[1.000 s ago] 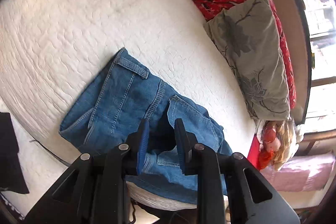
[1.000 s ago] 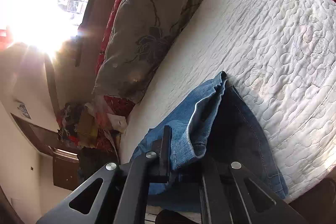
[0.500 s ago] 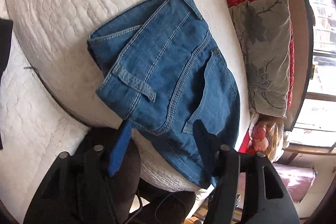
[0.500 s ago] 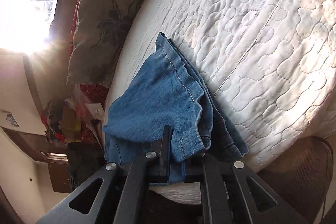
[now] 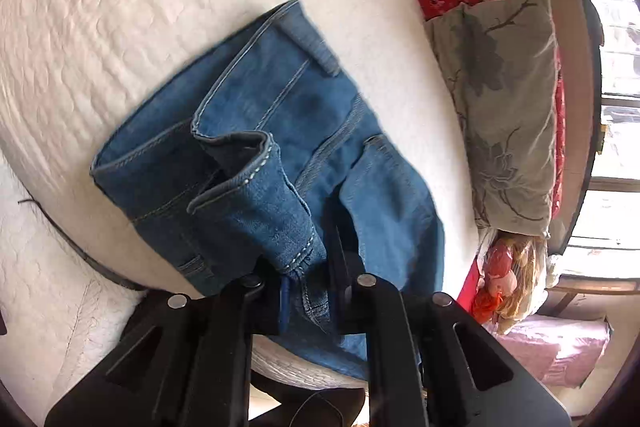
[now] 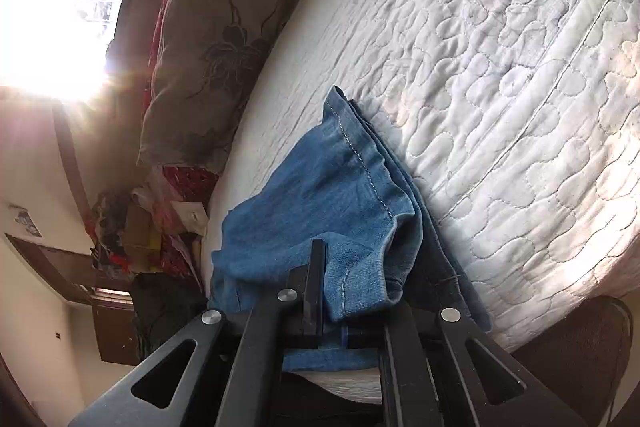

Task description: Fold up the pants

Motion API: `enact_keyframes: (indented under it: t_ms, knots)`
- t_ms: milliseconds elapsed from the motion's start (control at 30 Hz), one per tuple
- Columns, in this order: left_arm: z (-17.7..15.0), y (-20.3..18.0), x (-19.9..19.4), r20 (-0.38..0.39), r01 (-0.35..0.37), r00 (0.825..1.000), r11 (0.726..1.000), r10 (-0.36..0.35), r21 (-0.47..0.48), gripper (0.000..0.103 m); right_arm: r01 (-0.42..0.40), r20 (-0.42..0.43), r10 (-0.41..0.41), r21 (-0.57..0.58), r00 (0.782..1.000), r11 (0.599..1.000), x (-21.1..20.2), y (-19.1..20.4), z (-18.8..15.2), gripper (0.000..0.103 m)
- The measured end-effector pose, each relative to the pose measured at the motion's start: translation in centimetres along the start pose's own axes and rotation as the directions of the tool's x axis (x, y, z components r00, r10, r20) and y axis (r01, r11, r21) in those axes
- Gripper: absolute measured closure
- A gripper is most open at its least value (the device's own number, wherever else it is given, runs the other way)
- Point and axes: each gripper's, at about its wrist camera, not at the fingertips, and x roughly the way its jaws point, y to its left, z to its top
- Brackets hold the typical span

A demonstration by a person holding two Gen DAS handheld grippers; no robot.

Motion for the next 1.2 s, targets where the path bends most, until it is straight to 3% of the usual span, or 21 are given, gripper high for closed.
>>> enact_keyframes:
  t_ms: [100, 167, 267, 400, 500, 600, 700, 767, 800, 833, 867, 900, 967, 1000, 1100, 1200]
  knots:
    - [0.2, -0.2, -2.0, 0.051, -0.020, 0.999, 0.998, 0.017, 0.059, 0.091, -0.032, 0.006, 0.033, -0.042, 0.999, 0.999, -1.6, 0.9, -1.4, 0.098]
    - [0.2, 1.7, -1.4, 0.052, -0.074, 0.996, 0.996, 0.072, 0.045, 0.091, 0.001, -0.034, -0.001, 0.000, 0.999, 1.000, -1.3, -0.9, -2.9, 0.098]
    - [0.2, 6.1, 2.7, -0.056, -0.134, 0.990, 0.989, 0.131, -0.057, 0.091, 0.141, -0.097, -0.136, 0.048, 0.986, 0.989, 0.2, -4.8, -4.4, 0.096]
    - [0.1, 8.3, 3.9, -0.105, -0.112, 0.989, 0.989, 0.102, -0.097, 0.087, 0.160, -0.122, -0.144, 0.128, 0.982, 0.979, 0.5, -6.7, -4.5, 0.092]
    - [-0.4, 7.4, 2.1, -0.098, -0.106, 0.990, 0.994, 0.105, -0.014, 0.081, 0.225, -0.105, -0.222, 0.014, 0.969, 0.974, -1.2, -4.5, -3.6, 0.082]
    - [-1.7, 7.4, -0.4, -0.100, -0.080, 0.991, 0.995, 0.085, 0.054, 0.074, 0.314, -0.023, -0.319, -0.125, 0.947, 0.941, -3.6, -1.6, -2.3, 0.068]
    - [-2.1, 7.4, -2.9, -0.083, -0.017, 0.996, 0.997, 0.023, 0.080, 0.074, 0.352, 0.017, -0.362, -0.282, 0.932, 0.892, -3.1, 2.4, -1.1, 0.066]
    - [-0.9, 6.1, -4.6, -0.033, 0.011, 0.999, 0.995, -0.007, 0.104, 0.074, 0.310, -0.015, -0.340, -0.376, 0.940, 0.873, -0.3, 5.5, -0.4, 0.064]
    - [0.0, 5.3, -5.2, -0.007, 0.008, 1.000, 0.992, -0.007, 0.125, 0.068, 0.277, -0.042, -0.324, -0.422, 0.945, 0.863, 1.6, 7.2, -0.2, 0.062]
    - [1.3, 4.2, -5.4, 0.016, -0.012, 1.000, 0.990, 0.009, 0.143, 0.062, 0.243, -0.070, -0.309, -0.466, 0.949, 0.851, 3.7, 9.0, 0.0, 0.061]
    - [2.8, 3.3, -5.3, 0.040, -0.033, 0.999, 0.988, 0.027, 0.153, 0.045, 0.203, -0.104, -0.293, -0.506, 0.951, 0.838, 6.2, 10.7, 0.1, 0.055]
    - [4.4, 2.6, -4.8, 0.058, -0.051, 0.997, 0.986, 0.043, 0.156, 0.037, 0.157, -0.136, -0.269, -0.537, 0.954, 0.829, 8.7, 12.4, 0.1, 0.052]
    - [7.5, 1.1, -2.9, 0.040, -0.071, 0.997, 0.986, 0.066, 0.154, 0.037, 0.077, -0.208, -0.233, -0.565, 0.950, 0.822, 13.7, 15.2, 0.5, 0.050]
    - [8.9, 1.1, -1.9, 0.014, -0.072, 0.997, 0.987, 0.070, 0.144, 0.037, 0.076, -0.204, -0.235, -0.579, 0.950, 0.812, 16.0, 16.4, 0.8, 0.050]
    - [11.4, 0.1, 1.8, -0.054, -0.102, 0.993, 0.989, 0.108, 0.105, 0.037, 0.051, -0.264, -0.268, -0.617, 0.926, 0.785, 23.0, 18.7, 1.4, 0.046]
    - [11.8, -1.1, 3.7, -0.072, -0.121, 0.989, 0.984, 0.131, 0.128, 0.037, 0.048, -0.333, -0.348, -0.659, 0.876, 0.751, 28.3, 19.3, 0.5, 0.046]
